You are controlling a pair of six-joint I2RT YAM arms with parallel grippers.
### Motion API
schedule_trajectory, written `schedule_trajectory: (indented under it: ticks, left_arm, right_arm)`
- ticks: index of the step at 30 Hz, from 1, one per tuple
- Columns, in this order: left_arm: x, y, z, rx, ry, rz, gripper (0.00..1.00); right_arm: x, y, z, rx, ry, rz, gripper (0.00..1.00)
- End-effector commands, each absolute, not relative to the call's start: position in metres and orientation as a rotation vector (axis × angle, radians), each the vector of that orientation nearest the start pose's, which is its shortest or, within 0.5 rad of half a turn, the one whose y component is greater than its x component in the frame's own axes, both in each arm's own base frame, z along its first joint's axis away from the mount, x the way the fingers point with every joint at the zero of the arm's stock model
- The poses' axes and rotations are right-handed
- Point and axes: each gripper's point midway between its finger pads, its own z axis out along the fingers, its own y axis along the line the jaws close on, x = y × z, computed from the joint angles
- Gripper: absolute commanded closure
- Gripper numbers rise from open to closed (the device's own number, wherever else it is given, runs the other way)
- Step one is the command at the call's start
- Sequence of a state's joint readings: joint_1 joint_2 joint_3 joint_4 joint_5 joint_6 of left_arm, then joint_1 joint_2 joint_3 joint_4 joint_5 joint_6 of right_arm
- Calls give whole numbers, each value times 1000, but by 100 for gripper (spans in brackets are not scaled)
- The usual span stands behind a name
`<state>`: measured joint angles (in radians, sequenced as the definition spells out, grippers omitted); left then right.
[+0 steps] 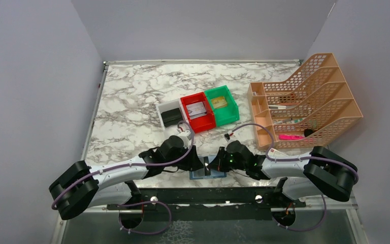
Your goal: Take the credit cards out of the card holder
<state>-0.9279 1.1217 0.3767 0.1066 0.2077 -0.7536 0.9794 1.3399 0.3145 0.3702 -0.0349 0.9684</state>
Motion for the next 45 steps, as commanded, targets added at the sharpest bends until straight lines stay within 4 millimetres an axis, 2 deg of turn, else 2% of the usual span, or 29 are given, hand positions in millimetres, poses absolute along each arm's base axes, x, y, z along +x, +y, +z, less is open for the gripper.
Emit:
schedule_trajectory:
  ticks: [1,6,12,16,20,25,29,32,38,45]
  left_arm:
    - [135,-288,67,385,2391,-1066,59]
    - [128,-289,44,407,2469,-1031,59]
    - [121,-279,20,381,2556,-949,63]
    - [119,-275,18,380,2567,-928,67]
    - [118,-274,18,385,2570,-928,69]
    - [115,-274,15,396,2581,-926,72]
    - [112,-274,14,398,2585,-928,73]
    - [112,-274,14,393,2586,-924,73]
    - [112,-276,14,402,2585,-922,73]
    - [112,-275,12,407,2591,-914,73]
  right_arm:
    - [145,284,14,-41,2489,981,97]
    - [145,282,15,-36,2491,969,96]
    - [147,279,21,-31,2470,960,95]
    - [147,283,30,-36,2434,1018,90]
    - [145,290,35,-26,2414,1093,78]
    - [147,291,27,28,2439,1089,73]
    - [147,289,20,56,2460,1074,72]
    - [144,290,20,49,2457,1106,74]
    - [144,291,27,28,2426,1144,97]
    - [154,262,24,73,2417,972,99]
